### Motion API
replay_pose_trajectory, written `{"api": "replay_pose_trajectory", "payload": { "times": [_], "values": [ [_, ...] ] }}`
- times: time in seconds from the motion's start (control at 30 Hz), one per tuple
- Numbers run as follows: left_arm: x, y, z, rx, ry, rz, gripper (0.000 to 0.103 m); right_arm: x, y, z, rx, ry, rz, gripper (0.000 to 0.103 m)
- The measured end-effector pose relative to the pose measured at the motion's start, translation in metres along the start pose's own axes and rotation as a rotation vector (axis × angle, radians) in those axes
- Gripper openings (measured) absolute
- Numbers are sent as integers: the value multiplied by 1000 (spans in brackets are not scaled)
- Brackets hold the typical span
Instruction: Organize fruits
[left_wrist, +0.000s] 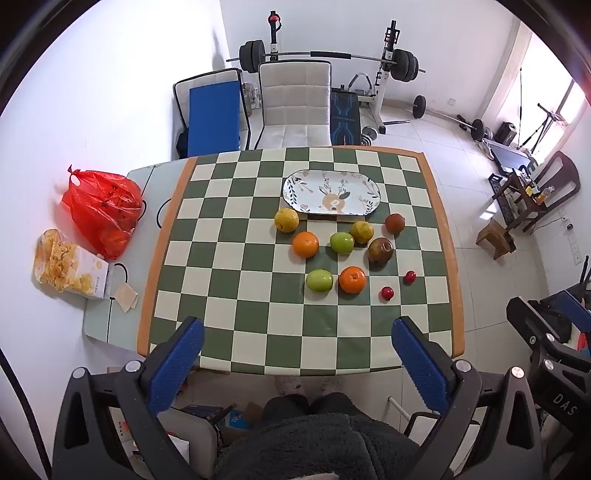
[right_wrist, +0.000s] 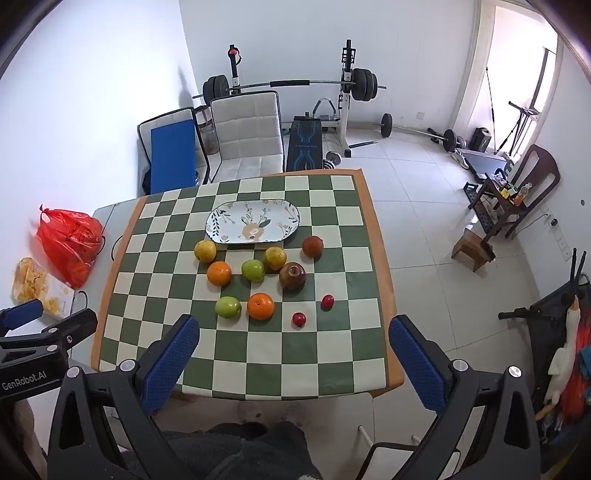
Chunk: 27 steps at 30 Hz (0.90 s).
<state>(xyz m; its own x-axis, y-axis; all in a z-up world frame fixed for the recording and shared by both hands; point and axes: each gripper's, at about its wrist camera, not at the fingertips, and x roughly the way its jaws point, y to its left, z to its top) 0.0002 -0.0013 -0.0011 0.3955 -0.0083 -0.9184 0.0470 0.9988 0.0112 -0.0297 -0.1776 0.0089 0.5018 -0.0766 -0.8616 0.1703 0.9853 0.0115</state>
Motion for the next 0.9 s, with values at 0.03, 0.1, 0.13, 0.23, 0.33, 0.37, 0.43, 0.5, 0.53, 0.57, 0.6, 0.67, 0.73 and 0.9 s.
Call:
{"api": "replay_pose_trajectory", "payload": {
  "times": [0.03, 0.1, 0.13, 0.23, 0.33, 0.37, 0.43, 0.5, 0.53, 0.57, 0.6, 0.67, 0.73, 0.9],
  "values": [
    [1, -1, 0, 1, 1, 0, 103, 0, 1, 0, 0, 0, 1, 103],
    [2, -3, -1, 6, 3, 1, 103, 1, 0, 0, 3, 4, 7, 103],
    [0, 2, 0, -2, 7, -6, 103, 1, 0, 1, 3, 6, 5, 103],
    [-1, 3, -1, 0, 11, -7, 103, 2, 0, 0, 0, 9, 4, 103],
    [2, 3, -7, -2, 11, -6, 103, 2, -1, 0, 4, 12, 7, 103],
    [2, 2, -6, -1, 12, -4, 103, 2, -1, 0, 4, 12, 7, 103],
    [2, 2, -6, 0, 13, -4, 103, 2, -1, 0, 4, 12, 5, 103],
    [2, 2, -5, 0, 15, -3, 103, 2, -1, 0, 5, 13, 8, 103],
    [2, 2, -4, 2, 16, -5, 103, 1, -1, 0, 5, 13, 8, 103],
    [2, 2, -4, 2, 14, -5, 103, 1, -1, 0, 5, 12, 7, 103],
    [2, 2, -3, 2, 16, -4, 103, 1, -1, 0, 5, 12, 7, 103],
    [2, 3, -4, 2, 13, -6, 103, 1, -2, 1, 6, 15, 9, 103],
    [2, 3, -3, 0, 13, -5, 103, 0, -1, 1, 5, 14, 7, 103],
    [3, 1, -3, 1, 11, -4, 103, -1, -2, 1, 5, 14, 8, 103]
  ]
}}
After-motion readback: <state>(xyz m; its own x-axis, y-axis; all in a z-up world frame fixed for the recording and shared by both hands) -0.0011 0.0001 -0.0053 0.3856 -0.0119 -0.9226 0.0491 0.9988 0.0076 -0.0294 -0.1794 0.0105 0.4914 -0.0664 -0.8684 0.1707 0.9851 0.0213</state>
